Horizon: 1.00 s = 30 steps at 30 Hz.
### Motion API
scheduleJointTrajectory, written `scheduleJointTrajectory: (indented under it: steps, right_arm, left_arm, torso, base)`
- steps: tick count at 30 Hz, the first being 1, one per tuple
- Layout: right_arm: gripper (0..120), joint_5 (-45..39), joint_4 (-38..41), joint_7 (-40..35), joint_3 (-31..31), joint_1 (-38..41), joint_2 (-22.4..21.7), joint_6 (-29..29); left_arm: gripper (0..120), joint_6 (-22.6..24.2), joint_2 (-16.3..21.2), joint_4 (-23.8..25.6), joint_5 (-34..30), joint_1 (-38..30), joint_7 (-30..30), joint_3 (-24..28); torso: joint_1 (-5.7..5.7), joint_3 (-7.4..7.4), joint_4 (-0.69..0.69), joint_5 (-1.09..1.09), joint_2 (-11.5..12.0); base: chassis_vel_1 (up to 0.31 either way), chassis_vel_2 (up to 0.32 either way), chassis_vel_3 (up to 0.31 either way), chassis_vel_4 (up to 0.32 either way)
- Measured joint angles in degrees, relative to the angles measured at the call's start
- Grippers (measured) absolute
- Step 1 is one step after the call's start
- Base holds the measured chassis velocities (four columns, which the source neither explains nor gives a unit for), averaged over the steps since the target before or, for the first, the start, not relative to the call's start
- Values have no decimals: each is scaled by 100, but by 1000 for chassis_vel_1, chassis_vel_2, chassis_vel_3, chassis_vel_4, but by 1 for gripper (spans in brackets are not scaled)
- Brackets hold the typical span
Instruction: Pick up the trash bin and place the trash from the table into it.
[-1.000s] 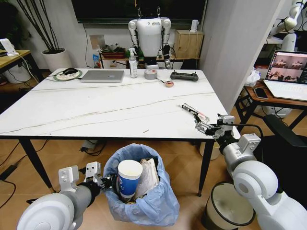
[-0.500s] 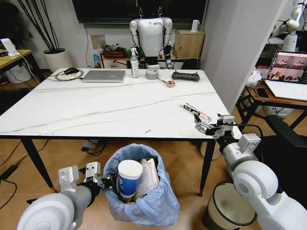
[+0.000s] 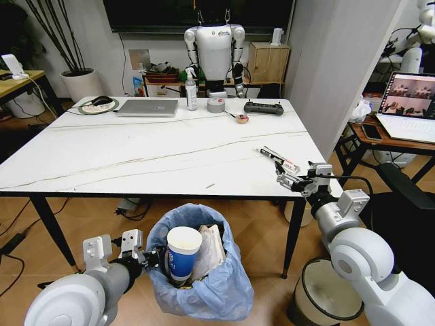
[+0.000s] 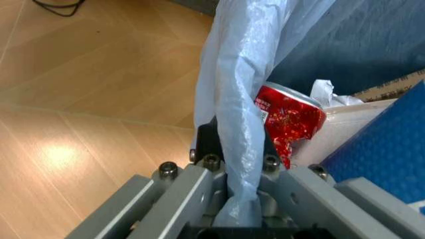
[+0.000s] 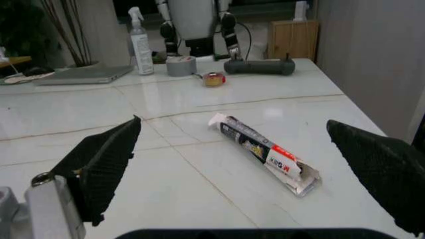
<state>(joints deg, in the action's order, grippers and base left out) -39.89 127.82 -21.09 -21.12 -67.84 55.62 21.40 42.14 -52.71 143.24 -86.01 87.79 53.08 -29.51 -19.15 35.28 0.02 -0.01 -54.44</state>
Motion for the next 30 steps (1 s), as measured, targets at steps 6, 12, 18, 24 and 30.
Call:
scheduleJointTrajectory:
  steps: [6, 12, 18, 24, 30]
  right_arm:
    - [100, -647, -465, -296, 70, 697, -186, 372]
    - [100, -1484, -1061, -699, 162, 1609, -435, 860]
    - [100, -1577, -1123, -740, 180, 1696, -458, 918]
    - [100, -2066, -1825, -324, 567, 2379, -639, 1356]
    - [100, -2045, -2341, -176, 974, 2873, -560, 1413]
  left_arm:
    - [0, 0, 0, 0, 0, 0, 0, 0]
    - [0, 0, 0, 0, 0, 0, 0, 0]
    - [0, 0, 0, 0, 0, 0, 0, 0]
    - [0, 0, 0, 0, 0, 0, 0, 0]
    - [0, 0, 0, 0, 0, -1, 0, 0]
  torso:
    - [0, 0, -1, 2, 0]
    - [-1, 1, 2, -1, 0]
    - [0, 0, -1, 1, 0]
    - [0, 0, 1, 0, 0]
    - [-1, 1, 0, 3, 1]
  base:
    - [0, 0, 0, 0]
    - [0, 0, 0, 0]
    - [0, 0, 0, 0]
    - [0, 0, 0, 0]
    - [0, 0, 0, 0]
